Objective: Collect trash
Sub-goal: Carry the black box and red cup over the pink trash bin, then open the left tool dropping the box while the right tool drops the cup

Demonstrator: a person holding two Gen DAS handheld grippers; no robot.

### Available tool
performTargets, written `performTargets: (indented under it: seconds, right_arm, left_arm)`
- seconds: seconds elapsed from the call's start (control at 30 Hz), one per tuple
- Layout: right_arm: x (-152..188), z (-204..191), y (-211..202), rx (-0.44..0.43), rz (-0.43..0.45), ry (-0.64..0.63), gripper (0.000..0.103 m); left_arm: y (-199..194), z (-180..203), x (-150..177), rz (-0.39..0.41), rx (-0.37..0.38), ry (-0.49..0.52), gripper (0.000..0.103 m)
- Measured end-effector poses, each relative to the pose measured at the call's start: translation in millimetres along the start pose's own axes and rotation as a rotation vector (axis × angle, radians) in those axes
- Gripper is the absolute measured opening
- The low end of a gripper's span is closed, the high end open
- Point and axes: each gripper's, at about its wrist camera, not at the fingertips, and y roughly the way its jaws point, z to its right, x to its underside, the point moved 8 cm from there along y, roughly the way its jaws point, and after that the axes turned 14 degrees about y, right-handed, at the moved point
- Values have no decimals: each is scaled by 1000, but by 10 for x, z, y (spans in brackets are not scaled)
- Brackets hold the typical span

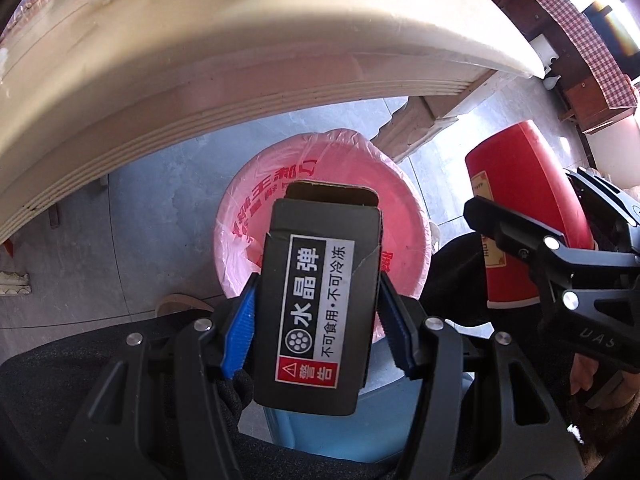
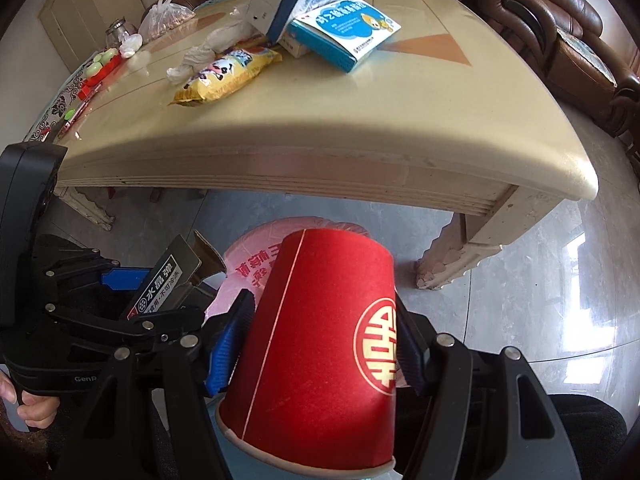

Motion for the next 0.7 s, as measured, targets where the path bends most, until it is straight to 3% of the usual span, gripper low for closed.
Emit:
performTargets:
  seconds: [0.5,0.7]
  right_arm:
    - [175,269,800,29,-137,41,64]
    - [200,317,1007,26,-179,69,64]
  left_arm:
    - [642,-115,151,-117,52,-115,56]
    - [904,-232,178,-167,41,-163,56]
